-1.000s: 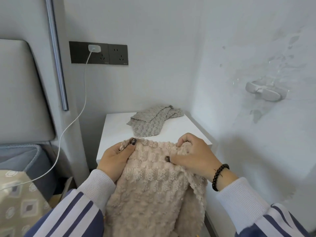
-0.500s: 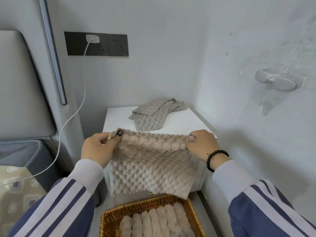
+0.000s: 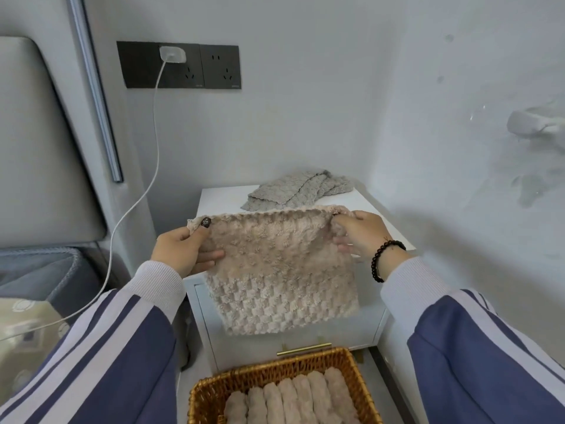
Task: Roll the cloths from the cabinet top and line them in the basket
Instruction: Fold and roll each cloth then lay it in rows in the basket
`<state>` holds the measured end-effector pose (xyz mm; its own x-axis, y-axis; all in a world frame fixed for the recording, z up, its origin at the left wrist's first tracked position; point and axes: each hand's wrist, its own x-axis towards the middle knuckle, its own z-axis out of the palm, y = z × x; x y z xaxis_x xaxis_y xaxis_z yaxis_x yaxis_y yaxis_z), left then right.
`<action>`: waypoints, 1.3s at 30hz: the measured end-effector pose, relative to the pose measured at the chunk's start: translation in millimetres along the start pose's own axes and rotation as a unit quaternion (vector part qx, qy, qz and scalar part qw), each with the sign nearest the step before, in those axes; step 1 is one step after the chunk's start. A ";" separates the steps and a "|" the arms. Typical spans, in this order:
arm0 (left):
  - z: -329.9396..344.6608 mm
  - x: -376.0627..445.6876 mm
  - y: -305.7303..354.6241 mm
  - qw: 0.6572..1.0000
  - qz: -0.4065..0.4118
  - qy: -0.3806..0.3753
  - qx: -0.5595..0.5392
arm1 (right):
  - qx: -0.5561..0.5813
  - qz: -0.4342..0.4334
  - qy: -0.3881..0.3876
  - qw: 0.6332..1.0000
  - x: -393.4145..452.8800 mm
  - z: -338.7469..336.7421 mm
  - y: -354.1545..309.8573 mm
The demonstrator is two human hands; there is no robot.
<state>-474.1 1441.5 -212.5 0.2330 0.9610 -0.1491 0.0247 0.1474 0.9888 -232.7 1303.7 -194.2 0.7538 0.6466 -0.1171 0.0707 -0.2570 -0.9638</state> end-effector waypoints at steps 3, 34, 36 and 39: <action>1.1 10.6 1.5 0.999 -0.007 -0.008 -0.032 | 0.057 -0.011 0.012 0.998 7.0 4.8 -5.8; 2.6 68.7 7.1 0.995 0.086 -0.050 -0.020 | 0.327 0.072 -0.048 0.941 73.9 22.0 -2.0; -3.8 69.7 10.9 0.997 0.066 -0.045 -0.018 | 0.291 0.089 -0.070 0.950 66.8 14.7 -2.2; -12.0 67.1 20.2 0.996 0.038 -0.074 -0.008 | 0.234 0.110 -0.090 0.962 59.5 3.6 -1.1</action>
<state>-469.6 1511.8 -202.6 0.3751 0.9244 -0.0687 -0.0136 0.0796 0.9967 -190.3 1345.1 -201.0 0.5885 0.7379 -0.3304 -0.4118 -0.0781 -0.9079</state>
